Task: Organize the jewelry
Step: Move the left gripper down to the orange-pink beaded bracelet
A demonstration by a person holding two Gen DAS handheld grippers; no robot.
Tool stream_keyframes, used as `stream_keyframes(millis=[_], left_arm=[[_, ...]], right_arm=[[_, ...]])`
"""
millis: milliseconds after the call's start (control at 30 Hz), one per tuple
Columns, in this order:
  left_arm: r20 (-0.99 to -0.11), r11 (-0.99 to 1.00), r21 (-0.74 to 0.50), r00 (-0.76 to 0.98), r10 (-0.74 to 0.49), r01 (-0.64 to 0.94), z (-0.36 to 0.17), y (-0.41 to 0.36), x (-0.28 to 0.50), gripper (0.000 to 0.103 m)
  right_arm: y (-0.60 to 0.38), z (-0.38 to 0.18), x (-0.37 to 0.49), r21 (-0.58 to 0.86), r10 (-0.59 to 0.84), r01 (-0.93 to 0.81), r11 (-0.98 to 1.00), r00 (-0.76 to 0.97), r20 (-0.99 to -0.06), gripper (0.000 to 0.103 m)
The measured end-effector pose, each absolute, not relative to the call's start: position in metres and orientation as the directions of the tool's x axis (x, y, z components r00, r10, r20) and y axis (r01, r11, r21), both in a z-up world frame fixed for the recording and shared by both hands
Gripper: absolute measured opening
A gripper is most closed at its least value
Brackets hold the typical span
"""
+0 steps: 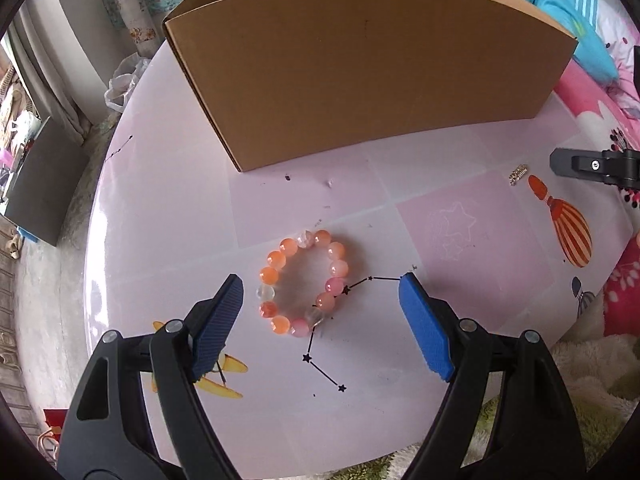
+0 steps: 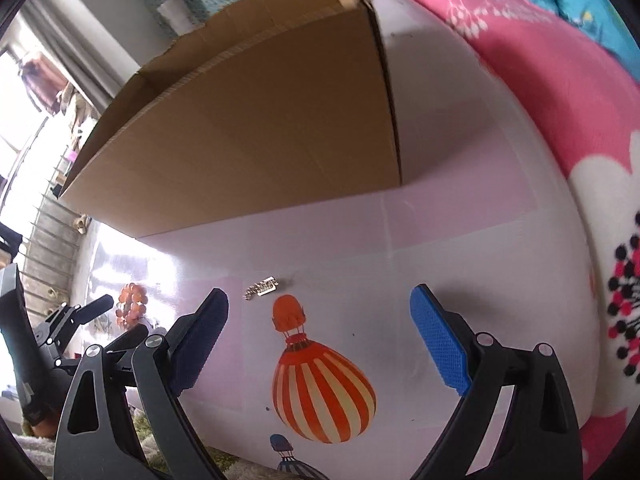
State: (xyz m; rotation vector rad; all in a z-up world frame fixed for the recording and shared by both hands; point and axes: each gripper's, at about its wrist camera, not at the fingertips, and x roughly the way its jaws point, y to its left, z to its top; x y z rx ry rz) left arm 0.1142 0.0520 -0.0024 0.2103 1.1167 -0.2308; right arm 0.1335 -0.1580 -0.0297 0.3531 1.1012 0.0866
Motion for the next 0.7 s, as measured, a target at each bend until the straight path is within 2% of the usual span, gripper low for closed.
stream_keyframes(millis=[533, 700], left_arm=[[-0.905, 0.959, 0.054, 0.42, -0.071, 0.278, -0.002, 0.048, 0.113, 0.076], [-0.903, 0.96, 0.042, 0.421, -0.082, 0.278, -0.002, 0.048, 0.113, 0.071]], right_arm=[[-0.151, -0.032, 0.136, 0.286, 0.22, 0.088, 0.954, 0.441, -0.87, 0.095], [-0.147, -0.032, 0.14, 0.277, 0.213, 0.086, 0.957, 0.44, -0.873, 0.096]])
